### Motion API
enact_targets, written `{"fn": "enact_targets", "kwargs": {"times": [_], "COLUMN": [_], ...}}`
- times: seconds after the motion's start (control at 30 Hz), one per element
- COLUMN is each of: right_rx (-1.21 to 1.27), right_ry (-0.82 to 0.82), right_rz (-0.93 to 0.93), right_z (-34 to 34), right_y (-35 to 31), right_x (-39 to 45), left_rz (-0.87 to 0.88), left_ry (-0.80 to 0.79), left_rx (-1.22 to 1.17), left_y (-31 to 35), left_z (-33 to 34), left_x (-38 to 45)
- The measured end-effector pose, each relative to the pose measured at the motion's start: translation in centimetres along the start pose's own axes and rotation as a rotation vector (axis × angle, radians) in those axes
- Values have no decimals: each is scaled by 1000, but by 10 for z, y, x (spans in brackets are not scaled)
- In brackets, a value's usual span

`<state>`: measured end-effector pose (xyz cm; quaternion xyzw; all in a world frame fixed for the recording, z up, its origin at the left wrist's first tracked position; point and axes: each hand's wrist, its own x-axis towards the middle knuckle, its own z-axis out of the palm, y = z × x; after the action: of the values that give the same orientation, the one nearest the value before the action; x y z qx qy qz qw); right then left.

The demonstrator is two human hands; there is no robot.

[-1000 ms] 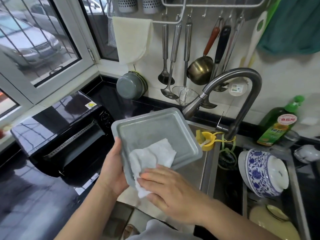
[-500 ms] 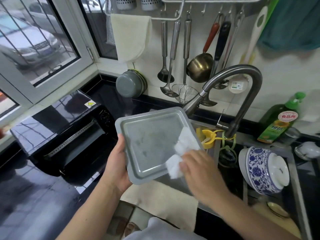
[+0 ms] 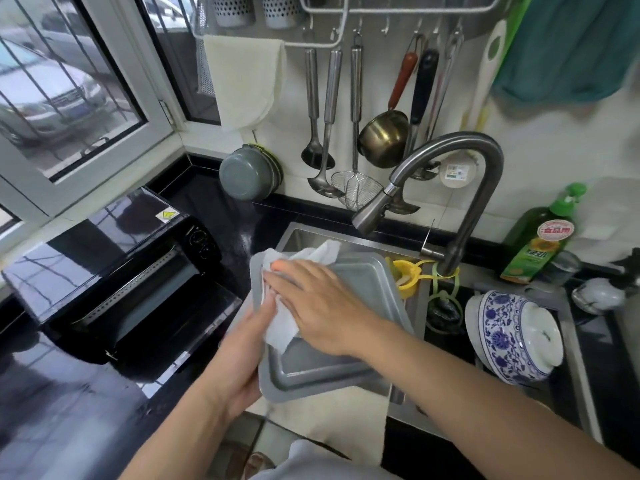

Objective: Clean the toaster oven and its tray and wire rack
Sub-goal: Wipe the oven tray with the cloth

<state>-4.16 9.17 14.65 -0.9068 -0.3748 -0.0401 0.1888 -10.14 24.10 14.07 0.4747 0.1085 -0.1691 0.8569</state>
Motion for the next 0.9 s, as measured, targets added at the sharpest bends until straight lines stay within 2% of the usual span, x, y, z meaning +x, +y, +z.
{"fn": "enact_targets", "kwargs": {"times": [0.13,0.3,0.4,0.5,0.6,0.67,0.73,0.77,0.83,0.9], "right_rx": [-10,-286,-241,-166,37,276,507,617,858,1168], "right_ry": [136,174,136,204,121,48,48,121,400,633], "right_rz": [136,318,379,450,592,710,877,999,1255,1381], "right_z": [11,15,14,18,37,49,51,49,40,32], "right_y": [17,66,76,63,47,40,41,46,61,78], "right_x": [-2,-19,-26,-43,-74,-92,-97,-97,-97,-102], "left_rz": [80,136,154,164,252,286,258,234,210,178], "left_ry": [19,35,44,111,239,283,298,315,351,371], "left_rx": [24,63,110,65,40,67,79,76,24,-31], "left_y": [7,14,17,13,8,7,2,-1,-8,-13], "left_z": [-17,-26,-24,-26,-33,-38,-41,-43,-46,-52], "left_x": [-3,-11,-13,-13,-7,-5,-5,-4,-2,1]}}
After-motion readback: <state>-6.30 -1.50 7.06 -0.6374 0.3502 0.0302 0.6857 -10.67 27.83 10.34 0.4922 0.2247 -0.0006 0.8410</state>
